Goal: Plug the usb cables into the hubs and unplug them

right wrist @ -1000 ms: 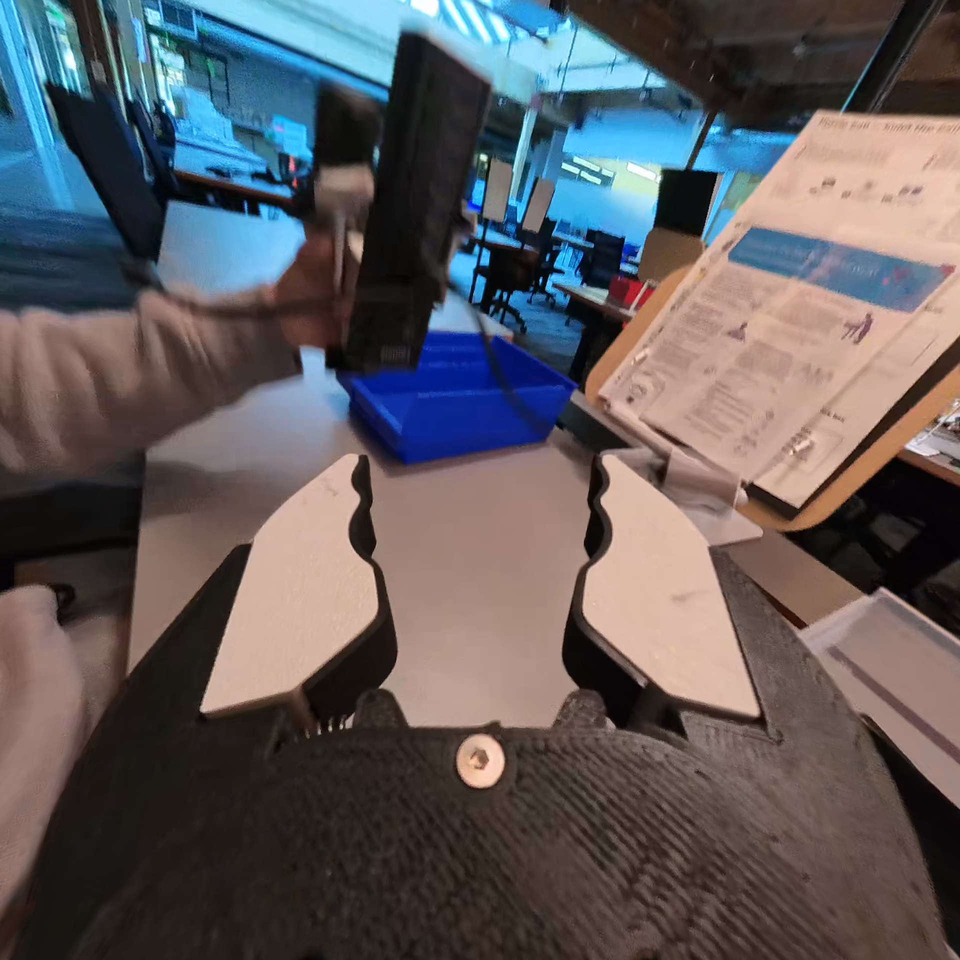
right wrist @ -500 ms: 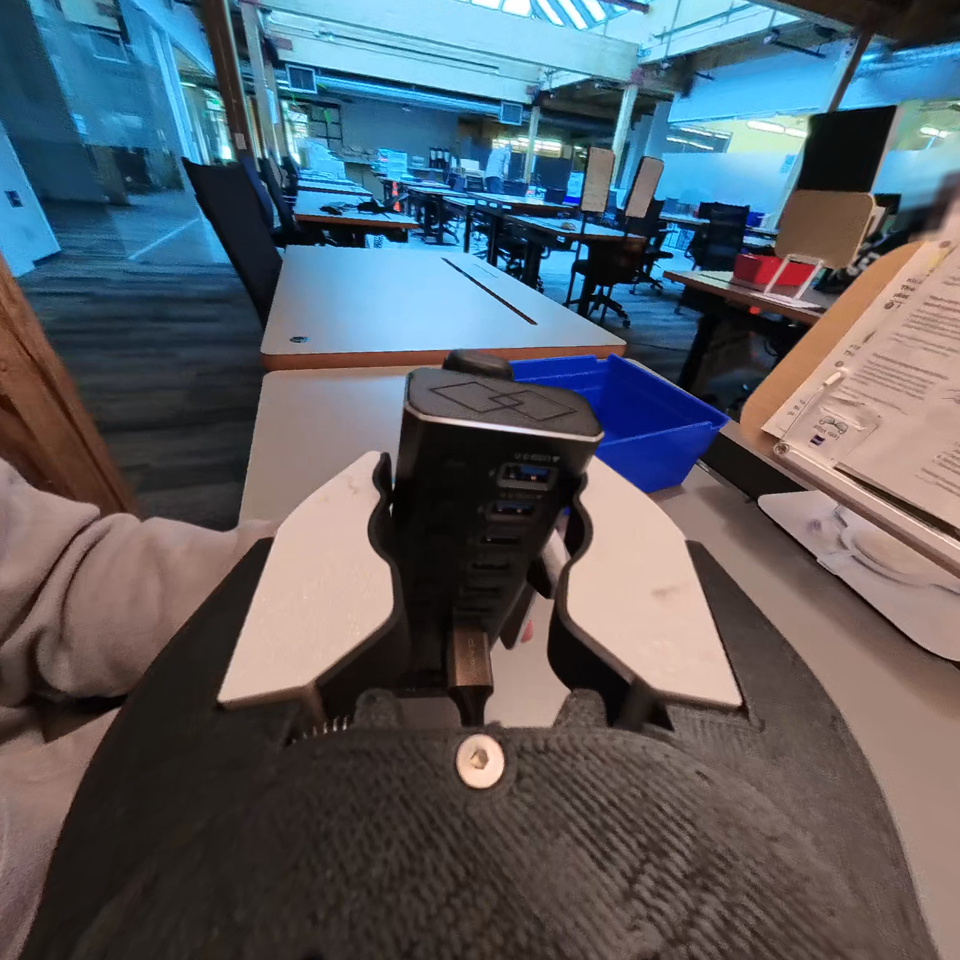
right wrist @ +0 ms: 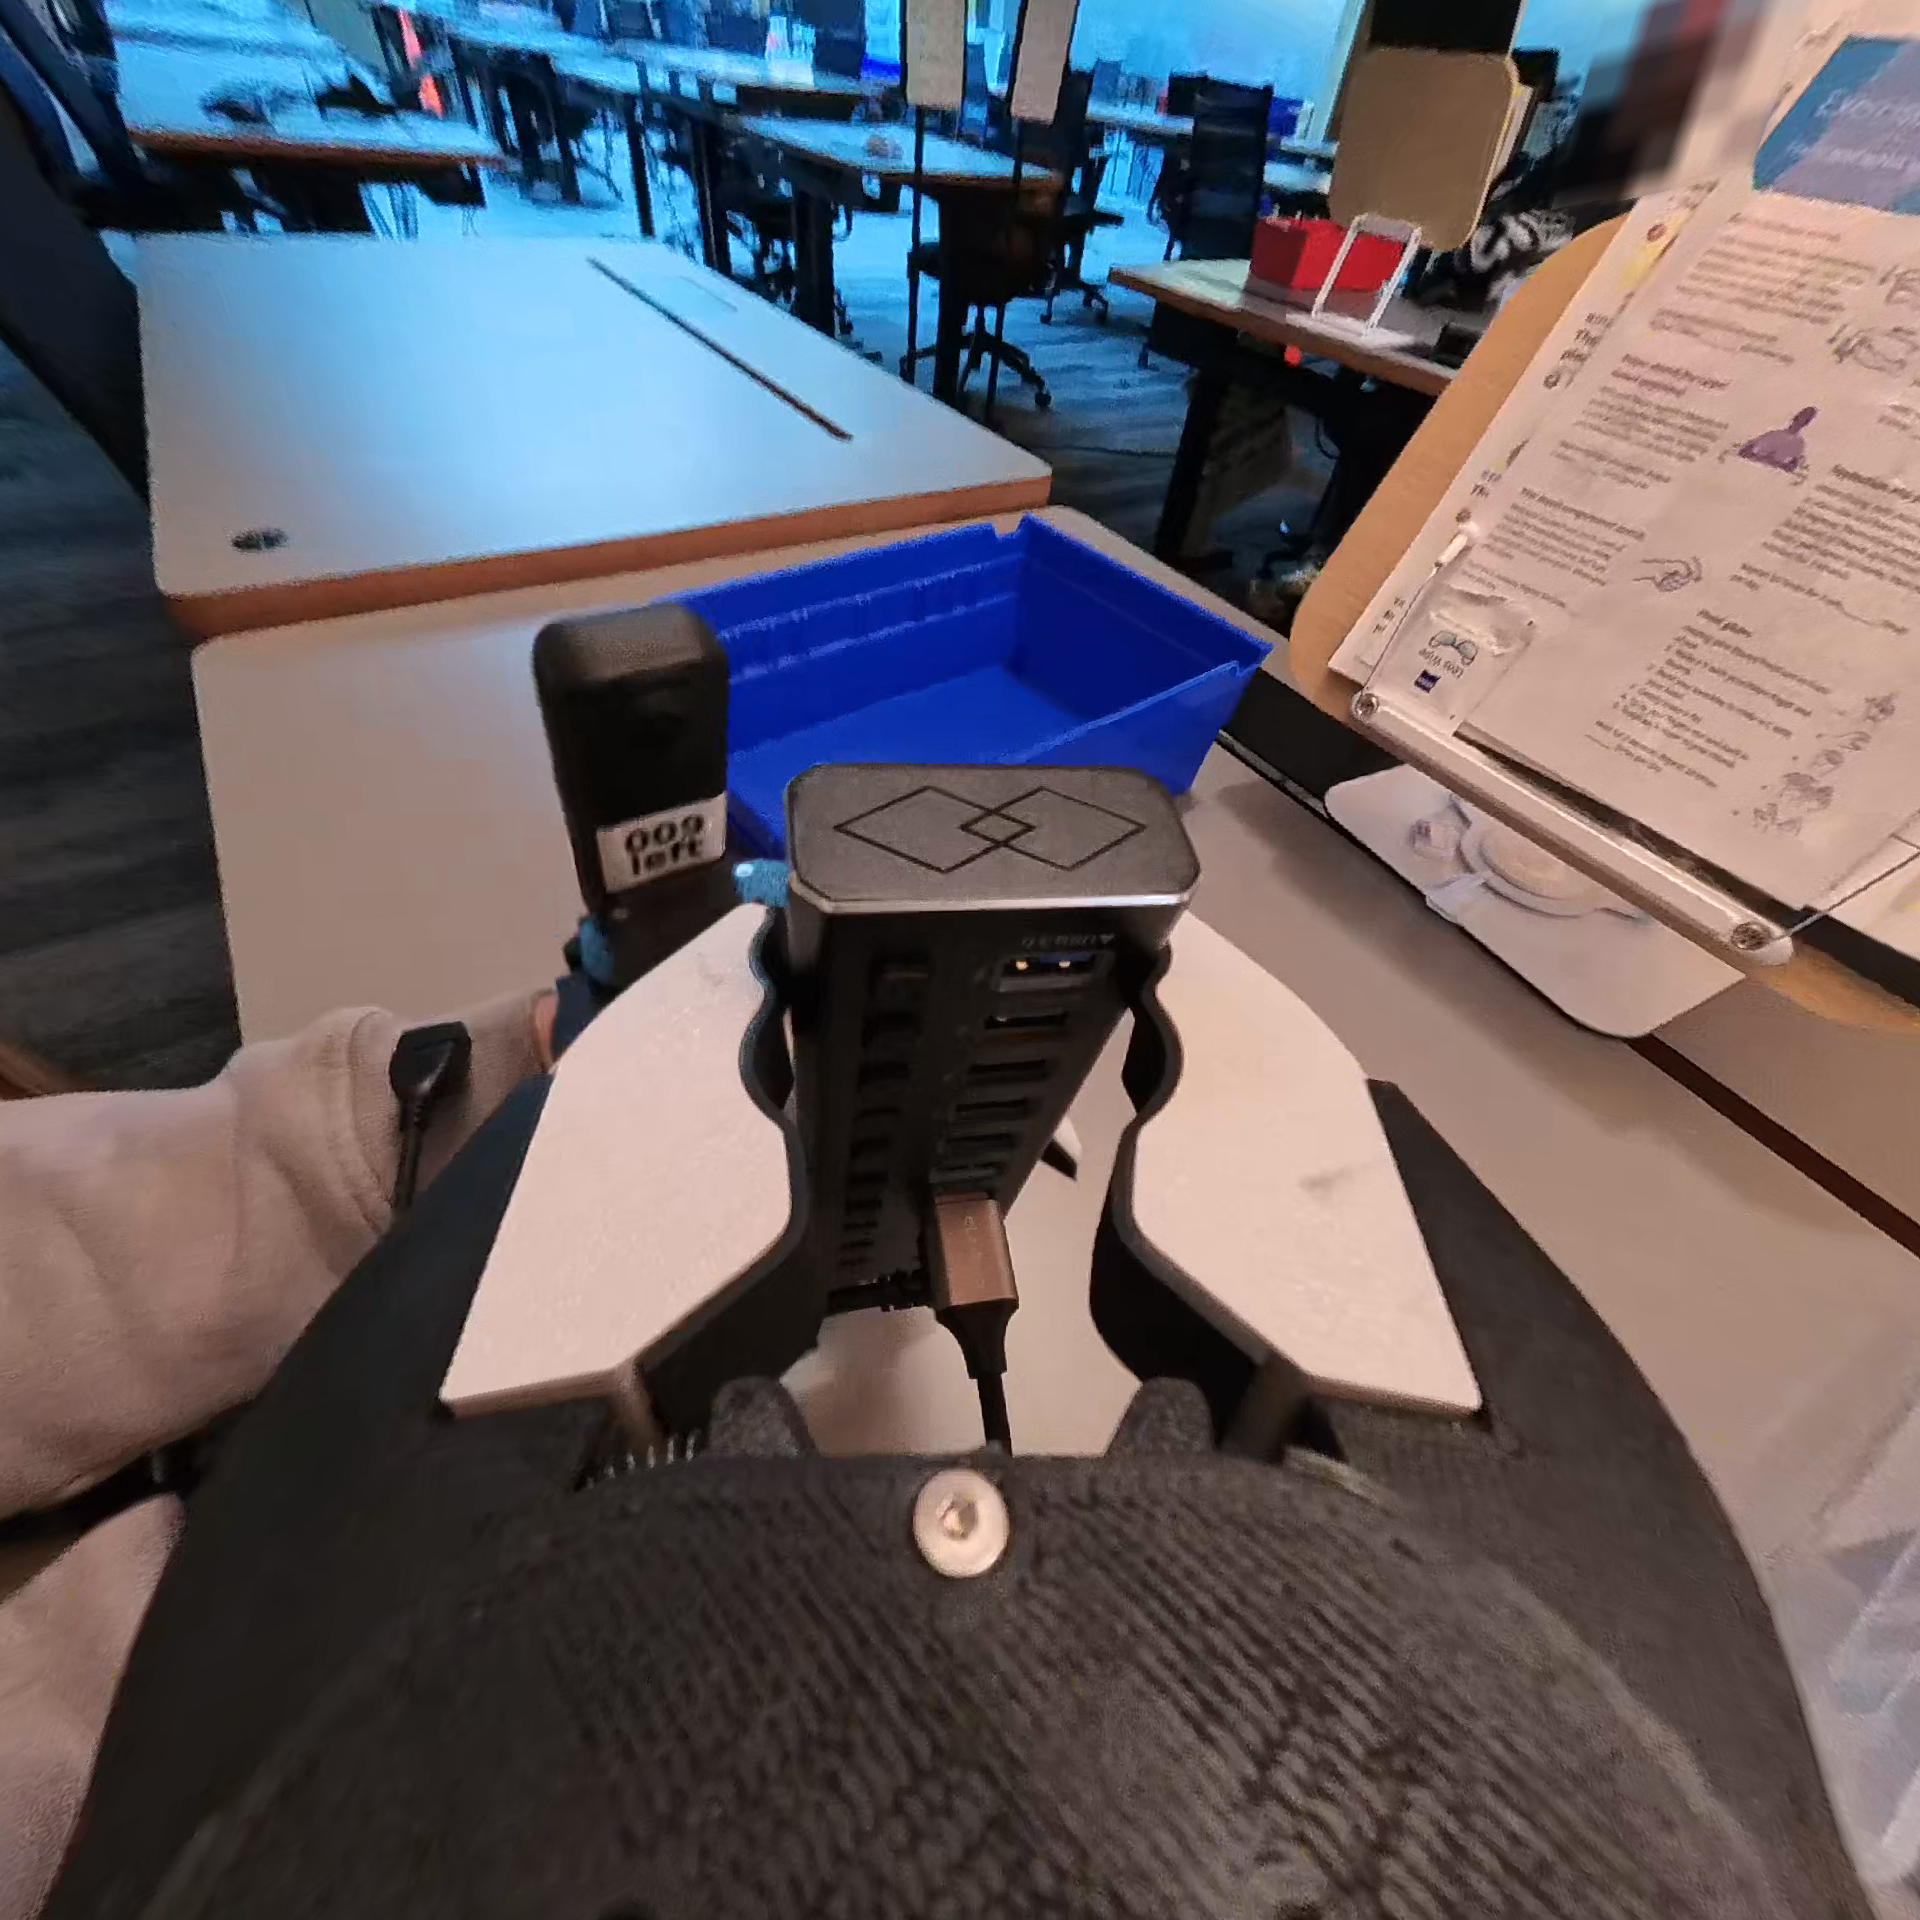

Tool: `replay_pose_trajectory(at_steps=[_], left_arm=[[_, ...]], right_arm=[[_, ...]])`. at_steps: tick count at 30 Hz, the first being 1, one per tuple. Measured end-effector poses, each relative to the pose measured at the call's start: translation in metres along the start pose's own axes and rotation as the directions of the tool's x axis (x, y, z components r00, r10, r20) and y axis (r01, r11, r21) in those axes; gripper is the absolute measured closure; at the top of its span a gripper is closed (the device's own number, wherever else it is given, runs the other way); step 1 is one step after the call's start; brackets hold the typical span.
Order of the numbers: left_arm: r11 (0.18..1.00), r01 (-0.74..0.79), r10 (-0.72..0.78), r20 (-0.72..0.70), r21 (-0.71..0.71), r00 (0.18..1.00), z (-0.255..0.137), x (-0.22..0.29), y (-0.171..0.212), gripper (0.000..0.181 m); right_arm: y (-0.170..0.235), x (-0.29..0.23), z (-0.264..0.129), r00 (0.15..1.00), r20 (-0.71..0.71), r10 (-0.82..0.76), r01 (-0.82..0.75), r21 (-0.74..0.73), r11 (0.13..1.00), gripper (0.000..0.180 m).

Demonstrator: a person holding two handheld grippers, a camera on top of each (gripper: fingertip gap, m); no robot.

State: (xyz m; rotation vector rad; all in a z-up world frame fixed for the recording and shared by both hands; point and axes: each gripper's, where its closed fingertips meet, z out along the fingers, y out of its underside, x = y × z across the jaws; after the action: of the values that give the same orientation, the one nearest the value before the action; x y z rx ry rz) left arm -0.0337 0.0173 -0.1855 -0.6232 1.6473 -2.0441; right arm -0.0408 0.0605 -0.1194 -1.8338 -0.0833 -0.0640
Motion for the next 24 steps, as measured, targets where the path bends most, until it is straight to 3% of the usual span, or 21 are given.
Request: replay_pose_trajectory(at_steps=[1, 5, 8, 11, 15, 21, 24], left_arm=[[0.999, -0.052, 0.053, 0.026, -0.006, 0.998, 0.001, -0.001, 0.000, 0.113], [0.972, -0.222, 0.211, 0.127, 0.083, 0.969, -0.006, -0.003, -0.018, 0.117], [0.968, -0.241, 0.226, 0.172, 0.072, 0.959, -0.004, -0.008, -0.017, 0.122], [0.970, -0.240, 0.234, 0.127, 0.028, 0.964, 0.006, -0.001, -0.009, 0.122], [0.961, -0.274, 0.274, 0.182, -0.026, 0.944, -0.002, -0.011, -0.004, 0.120], [0.878, -0.457, 0.479, 0.245, -0.145, 0.843, -0.003, -0.017, 0.000, 0.120], [0.775, -0.570, 0.629, 0.241, -0.274, 0.739, 0.015, -0.017, 0.015, 0.114]], right_arm=[[-0.003, 0.002, -0.003, 1.000, 0.003, 0.015, -0.015, 0.019, 1.000, 0.116], [-0.008, 0.024, -0.015, 0.992, -0.038, 0.121, -0.118, 0.082, 0.990, 0.116], [0.000, 0.027, -0.016, 0.993, -0.069, 0.096, -0.095, 0.028, 0.995, 0.116], [0.008, 0.024, -0.012, 0.996, -0.067, 0.062, -0.063, -0.014, 0.998, 0.116], [0.004, 0.042, -0.026, 0.984, -0.055, 0.170, -0.166, 0.082, 0.983, 0.117], [-0.008, 0.070, -0.049, 0.934, 0.017, 0.357, -0.350, 0.251, 0.902, 0.117], [-0.011, 0.068, -0.048, 0.917, 0.065, 0.394, -0.396, 0.281, 0.874, 0.117]])
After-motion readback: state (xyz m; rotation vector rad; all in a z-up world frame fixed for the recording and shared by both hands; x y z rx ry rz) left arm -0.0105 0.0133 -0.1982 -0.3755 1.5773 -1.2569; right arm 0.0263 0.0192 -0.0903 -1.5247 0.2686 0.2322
